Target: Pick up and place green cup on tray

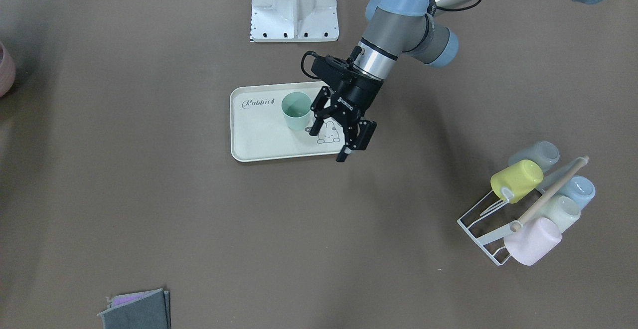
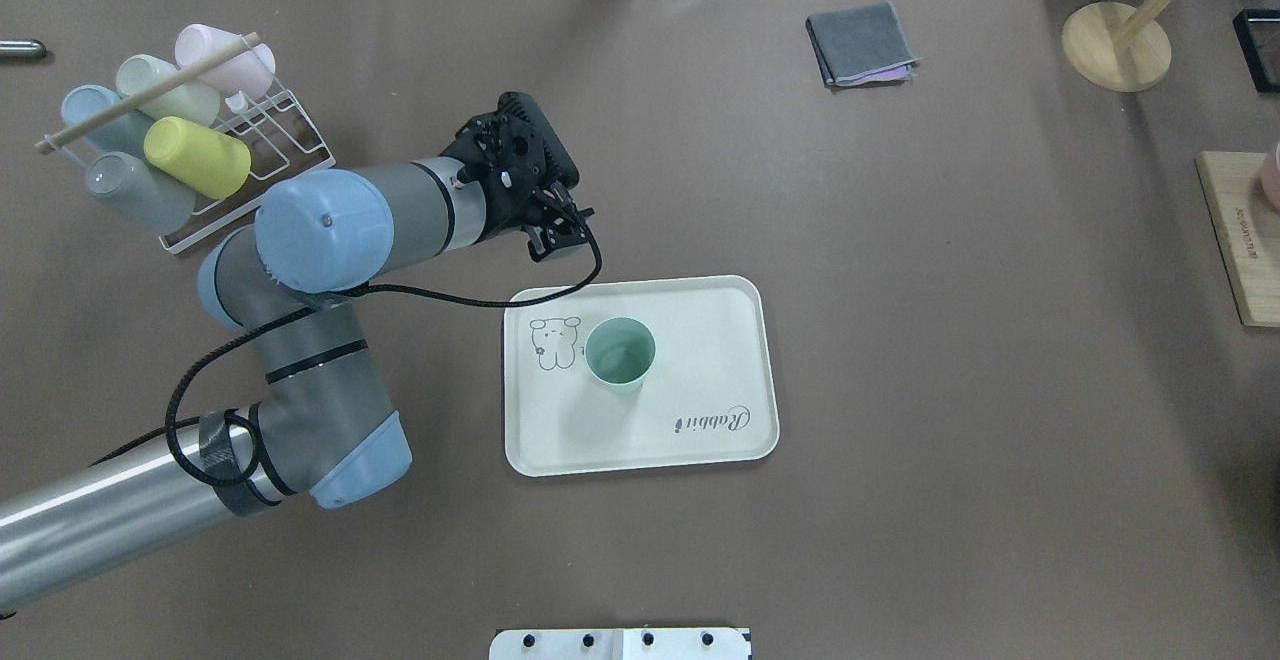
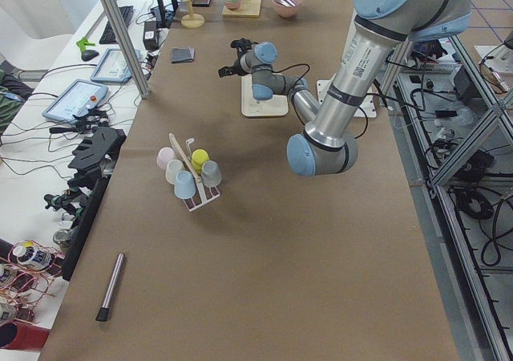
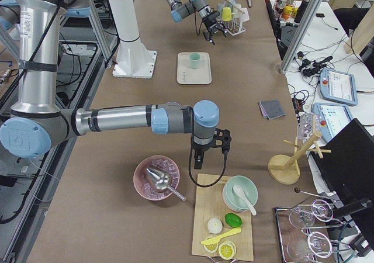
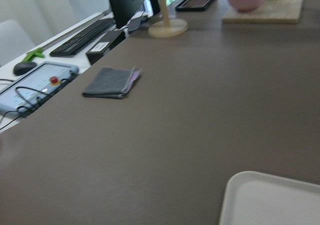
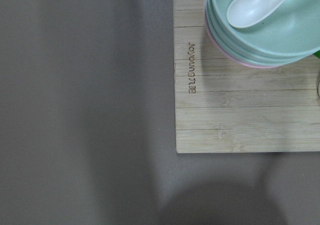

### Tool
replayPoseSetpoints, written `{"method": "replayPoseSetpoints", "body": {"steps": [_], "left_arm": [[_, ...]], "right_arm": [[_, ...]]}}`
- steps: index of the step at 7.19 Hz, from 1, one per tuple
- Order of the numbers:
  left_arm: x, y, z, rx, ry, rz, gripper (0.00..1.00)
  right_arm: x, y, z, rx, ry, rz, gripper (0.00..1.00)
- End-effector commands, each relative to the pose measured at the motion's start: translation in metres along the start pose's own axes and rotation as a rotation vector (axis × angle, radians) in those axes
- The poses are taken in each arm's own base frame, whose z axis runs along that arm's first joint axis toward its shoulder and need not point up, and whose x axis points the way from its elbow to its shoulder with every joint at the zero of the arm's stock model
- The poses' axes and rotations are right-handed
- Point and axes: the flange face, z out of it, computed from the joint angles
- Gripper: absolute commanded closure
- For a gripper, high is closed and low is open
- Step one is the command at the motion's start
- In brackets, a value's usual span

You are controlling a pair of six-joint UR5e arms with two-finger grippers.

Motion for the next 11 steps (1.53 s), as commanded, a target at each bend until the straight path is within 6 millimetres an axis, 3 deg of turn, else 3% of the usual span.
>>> {"method": "replayPoseSetpoints", "body": {"steps": [1,3,5,6,7,8,9,11], "left_arm": [[-0.066,0.014,0.006,-0.318,-0.258,0.228,0.02],[-0.112,0.014,-0.014,-0.441,-0.355,0.215,0.02],[-0.197,0.017,-0.048,-0.444,-0.441,0.136,0.02],[-0.226,0.034,-0.061,-0.462,-0.396,0.082,0.02],[-0.264,0.065,-0.083,-0.477,-0.296,-0.056,0.02],[-0.307,0.11,-0.11,-0.512,-0.194,-0.185,0.02],[-0.336,0.159,-0.13,-0.553,-0.119,-0.298,0.02],[-0.373,0.27,-0.168,-0.635,0.002,-0.524,0.02]], "right_arm": [[0.002,0.0,0.0,0.001,0.006,0.002,0.0],[0.0,0.0,-0.001,0.002,0.006,-0.002,0.0],[0.0,0.0,-0.001,0.003,0.009,-0.002,0.0],[0.001,0.0,0.0,0.002,0.009,-0.001,0.0],[0.001,0.0,0.0,0.002,0.009,-0.001,0.0],[0.001,0.0,0.0,0.002,0.009,-0.001,0.0],[0.002,0.0,0.0,0.001,0.011,0.0,0.0],[0.001,0.0,0.0,0.002,0.011,-0.001,0.0]]}}
